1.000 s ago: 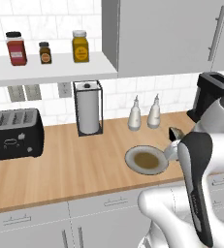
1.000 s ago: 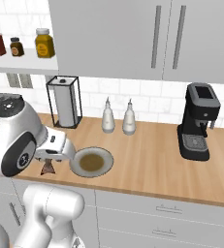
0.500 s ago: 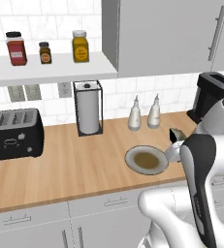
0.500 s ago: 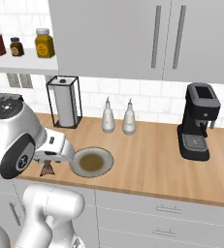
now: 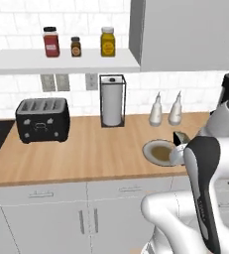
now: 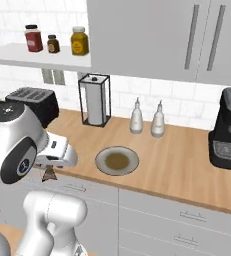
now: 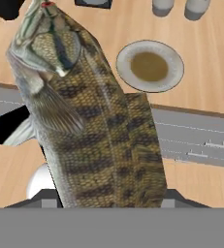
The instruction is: Pick up the knife from the drawer and place it on the cutting board. Then place the meat from the plate to the cutting board.
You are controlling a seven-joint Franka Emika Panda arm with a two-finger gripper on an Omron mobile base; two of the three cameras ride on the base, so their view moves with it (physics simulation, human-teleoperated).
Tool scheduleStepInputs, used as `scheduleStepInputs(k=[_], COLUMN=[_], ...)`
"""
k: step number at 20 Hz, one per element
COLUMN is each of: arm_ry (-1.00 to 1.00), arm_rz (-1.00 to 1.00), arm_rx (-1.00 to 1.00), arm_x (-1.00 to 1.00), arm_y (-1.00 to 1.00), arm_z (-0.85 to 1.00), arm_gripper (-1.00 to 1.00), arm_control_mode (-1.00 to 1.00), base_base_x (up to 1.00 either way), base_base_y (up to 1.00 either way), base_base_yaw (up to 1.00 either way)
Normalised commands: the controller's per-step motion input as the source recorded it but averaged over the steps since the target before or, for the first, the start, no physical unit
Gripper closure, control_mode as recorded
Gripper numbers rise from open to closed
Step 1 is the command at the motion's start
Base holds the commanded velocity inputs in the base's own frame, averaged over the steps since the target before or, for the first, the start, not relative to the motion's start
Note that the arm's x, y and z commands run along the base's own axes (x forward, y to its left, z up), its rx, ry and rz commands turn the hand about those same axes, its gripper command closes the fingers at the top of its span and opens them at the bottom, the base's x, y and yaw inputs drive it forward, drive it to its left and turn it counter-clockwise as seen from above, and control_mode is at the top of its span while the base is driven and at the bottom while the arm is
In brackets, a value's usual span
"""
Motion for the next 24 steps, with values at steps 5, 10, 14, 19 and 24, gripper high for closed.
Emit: scheduleStepInputs(k=[5,10,14,19,24], arm_ry=[0.0,0.0,0.0,0.0,0.0], arm_rz=[0.0,0.0,0.0,0.0,0.0], arm_rx=[0.0,0.0,0.0,0.0,0.0], arm_x=[0.0,0.0,0.0,0.0,0.0], arm_y=[0.0,0.0,0.0,0.0,0.0], arm_z=[0.0,0.0,0.0,0.0,0.0], arm_gripper=[1.0,1.0,1.0,1.0,1.0], arm_control_mode=[1.0,1.0,1.0,1.0,1.0], base_base_x=[-0.29,-0.03,0.0,0.0,0.0], base_base_y=[0.43,0.31,0.08,0.48,0.8], base_base_yaw=[0.83,0.99,1.0,0.96,0.75])
